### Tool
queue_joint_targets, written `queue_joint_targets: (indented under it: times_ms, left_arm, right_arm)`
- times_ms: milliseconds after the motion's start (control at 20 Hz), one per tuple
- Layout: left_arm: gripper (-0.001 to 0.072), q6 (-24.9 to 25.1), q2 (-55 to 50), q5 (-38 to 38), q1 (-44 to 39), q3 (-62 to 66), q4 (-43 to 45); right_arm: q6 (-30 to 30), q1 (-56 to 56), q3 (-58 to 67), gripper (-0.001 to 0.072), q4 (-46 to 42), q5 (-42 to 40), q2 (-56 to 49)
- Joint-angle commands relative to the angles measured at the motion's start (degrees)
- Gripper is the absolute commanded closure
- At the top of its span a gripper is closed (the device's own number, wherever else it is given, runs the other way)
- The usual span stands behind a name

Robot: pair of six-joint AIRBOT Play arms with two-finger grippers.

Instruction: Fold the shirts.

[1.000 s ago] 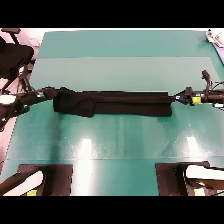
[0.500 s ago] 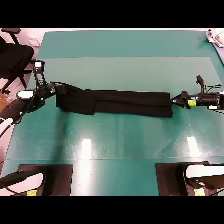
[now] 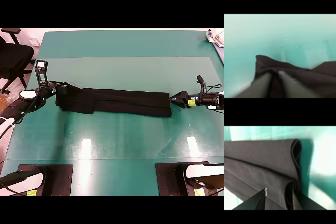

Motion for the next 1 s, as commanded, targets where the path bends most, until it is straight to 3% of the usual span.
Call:
queue_joint_targets:
  times_ms: [0,250,300,350,400,500,650,800,900,950]
  left_arm:
    - [0.0049,0.1,0.1,0.0,0.0,0.5,0.3]
    - [0.006,-1.1,5.4,-3.8,0.0,5.2,0.6]
    - [0.0139,-3.3,6.5,-8.2,0.0,6.7,2.6]
    - [0.0193,-8.9,7.1,-14.1,-0.1,8.7,5.8]
    - [0.0321,-15.6,7.1,-20.5,-0.1,11.0,9.9]
    - [0.0681,-27.7,7.1,-31.1,-1.0,14.4,18.6]
    - [0.0685,-43.0,6.9,-33.8,-6.0,15.7,26.9]
    - [0.0685,-52.6,3.0,-34.2,-13.4,16.1,30.5]
    - [0.0685,-55.7,-2.9,-34.7,-18.9,18.1,31.9]
    - [0.0685,-57.3,-6.2,-35.1,-21.7,19.7,33.3]
  right_arm:
    - [-0.4,0.0,2.3,0.0325,0.0,1.0,0.0]
    - [-0.3,-2.1,7.8,0.0325,-2.2,3.2,1.7]
    - [-0.3,-3.2,7.7,0.0326,-2.2,3.1,2.9]
    - [-0.3,-4.5,7.7,0.0326,-2.2,3.9,4.1]
    - [-0.3,-5.9,6.9,0.0325,-2.2,4.9,5.7]
    - [-0.2,-8.4,4.7,0.0325,-3.1,5.7,8.4]
    - [0.9,-9.6,0.5,0.0325,-5.3,3.5,11.2]
    - [1.0,-8.1,-1.4,0.0317,-8.7,2.9,10.9]
    - [1.0,-6.4,-1.3,0.0104,-9.7,3.1,9.4]
    - [1.2,-5.8,-1.3,0.006,-9.7,3.3,8.6]
